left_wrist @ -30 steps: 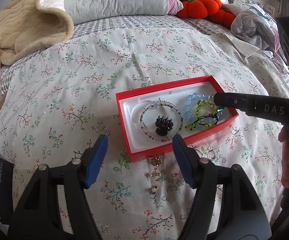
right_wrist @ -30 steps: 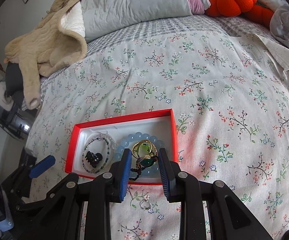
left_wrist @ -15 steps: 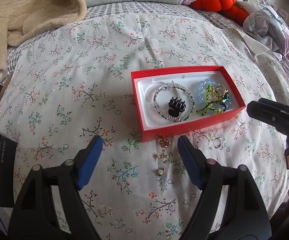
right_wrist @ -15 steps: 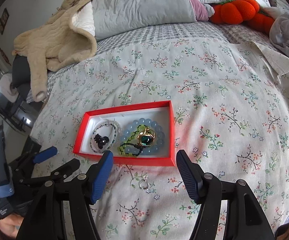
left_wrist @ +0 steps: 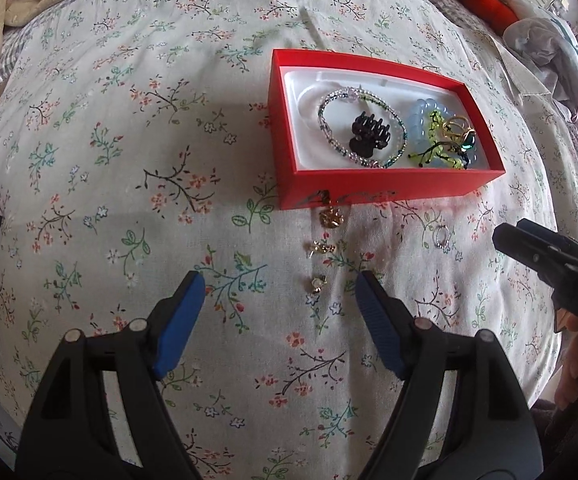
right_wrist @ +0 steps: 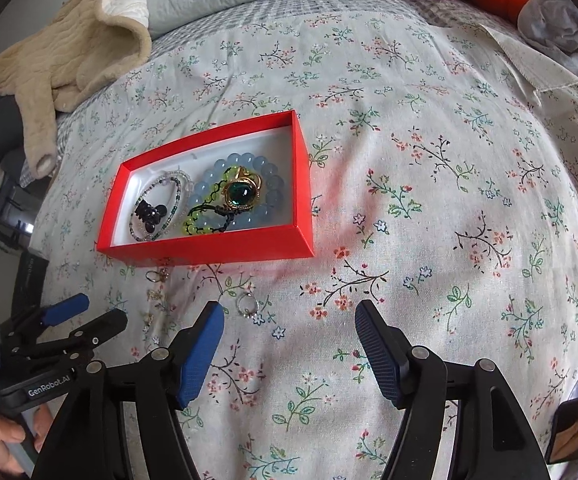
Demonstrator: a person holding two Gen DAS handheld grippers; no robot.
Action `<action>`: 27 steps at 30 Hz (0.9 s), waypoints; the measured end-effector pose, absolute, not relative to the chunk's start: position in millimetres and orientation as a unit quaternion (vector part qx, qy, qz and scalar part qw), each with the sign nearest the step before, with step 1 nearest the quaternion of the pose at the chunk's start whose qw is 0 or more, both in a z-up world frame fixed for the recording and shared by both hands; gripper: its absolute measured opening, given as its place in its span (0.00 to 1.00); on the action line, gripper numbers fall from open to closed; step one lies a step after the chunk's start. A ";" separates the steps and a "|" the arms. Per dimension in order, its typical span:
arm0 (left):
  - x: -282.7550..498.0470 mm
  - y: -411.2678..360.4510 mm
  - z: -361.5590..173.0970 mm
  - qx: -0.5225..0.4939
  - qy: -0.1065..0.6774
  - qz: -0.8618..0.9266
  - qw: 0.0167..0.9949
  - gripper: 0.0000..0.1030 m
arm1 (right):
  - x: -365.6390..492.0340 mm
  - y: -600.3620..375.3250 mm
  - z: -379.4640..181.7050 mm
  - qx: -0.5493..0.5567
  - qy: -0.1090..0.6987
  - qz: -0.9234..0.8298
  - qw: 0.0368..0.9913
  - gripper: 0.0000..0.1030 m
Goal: Organize jewelry
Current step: 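Grasp a small gold earring with left gripper while right moves to the silver ring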
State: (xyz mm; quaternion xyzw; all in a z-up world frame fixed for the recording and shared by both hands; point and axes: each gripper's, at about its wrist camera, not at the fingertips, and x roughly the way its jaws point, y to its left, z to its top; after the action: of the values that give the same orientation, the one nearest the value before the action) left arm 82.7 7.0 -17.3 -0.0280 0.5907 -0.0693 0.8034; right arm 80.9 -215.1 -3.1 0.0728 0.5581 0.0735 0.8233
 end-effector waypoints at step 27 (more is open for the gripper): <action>109.5 -27.9 -36.5 -0.074 0.543 -0.104 0.830 0.23 | 82.7 -214.6 -14.2 0.077 0.571 0.070 0.814 0.68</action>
State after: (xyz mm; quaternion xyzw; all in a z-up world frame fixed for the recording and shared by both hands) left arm 109.5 -27.9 -36.5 -0.0741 0.5426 -0.1036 0.8302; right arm 82.7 -214.6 -14.1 0.0771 0.5714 0.0700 0.8140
